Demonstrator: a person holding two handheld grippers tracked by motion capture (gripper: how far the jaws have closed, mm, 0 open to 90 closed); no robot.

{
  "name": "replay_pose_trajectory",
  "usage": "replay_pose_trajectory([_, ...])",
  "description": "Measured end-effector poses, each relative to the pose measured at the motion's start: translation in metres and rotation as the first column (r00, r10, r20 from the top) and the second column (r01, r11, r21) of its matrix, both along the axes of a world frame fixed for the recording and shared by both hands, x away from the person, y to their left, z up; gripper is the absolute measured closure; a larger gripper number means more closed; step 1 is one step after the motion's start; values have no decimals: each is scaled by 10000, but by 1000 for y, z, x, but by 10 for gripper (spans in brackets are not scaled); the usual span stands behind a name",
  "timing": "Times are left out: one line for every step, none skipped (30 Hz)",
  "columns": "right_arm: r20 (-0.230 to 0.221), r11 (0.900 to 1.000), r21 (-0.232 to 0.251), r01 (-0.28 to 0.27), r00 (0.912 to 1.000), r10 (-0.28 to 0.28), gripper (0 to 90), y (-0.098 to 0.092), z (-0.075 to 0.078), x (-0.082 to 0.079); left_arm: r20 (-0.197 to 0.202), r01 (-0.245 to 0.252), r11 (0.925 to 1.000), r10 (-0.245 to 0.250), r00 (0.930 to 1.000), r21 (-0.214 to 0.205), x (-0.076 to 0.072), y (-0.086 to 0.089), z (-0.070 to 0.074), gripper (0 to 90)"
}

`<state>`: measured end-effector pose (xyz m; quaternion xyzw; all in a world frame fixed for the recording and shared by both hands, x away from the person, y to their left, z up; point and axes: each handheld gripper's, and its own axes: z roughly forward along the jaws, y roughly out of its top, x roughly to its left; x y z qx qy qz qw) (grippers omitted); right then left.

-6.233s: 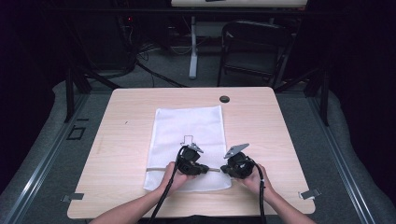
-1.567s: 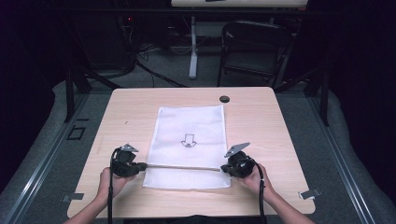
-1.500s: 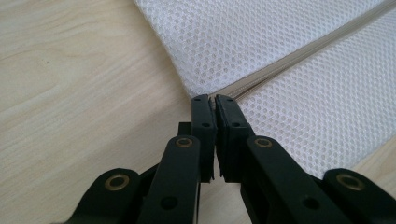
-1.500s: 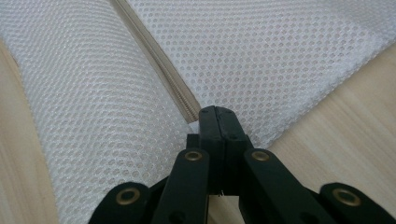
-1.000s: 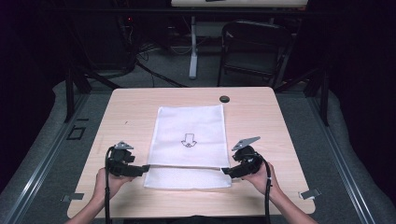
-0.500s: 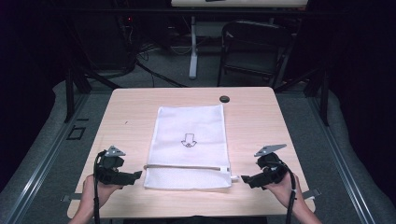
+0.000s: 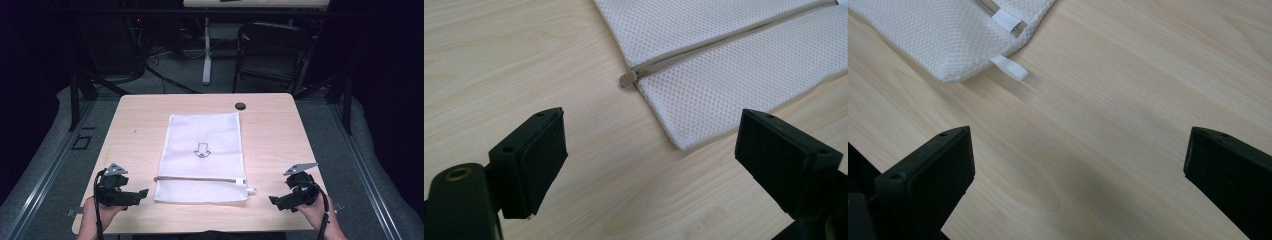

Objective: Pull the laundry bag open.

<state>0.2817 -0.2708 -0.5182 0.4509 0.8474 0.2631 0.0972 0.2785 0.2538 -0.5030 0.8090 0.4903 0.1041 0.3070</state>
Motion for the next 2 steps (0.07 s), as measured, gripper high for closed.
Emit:
replay_pose_trajectory([75, 9999, -138, -68, 9999, 69, 0, 1, -1, 0, 47, -23, 10000, 24, 10000, -78, 0, 1, 0, 129])
replay_pose_trajectory([145, 9998, -175, -43, 9999, 46, 0, 2, -1, 0, 18, -89, 9999, 89, 10000, -130, 1, 1, -1, 129])
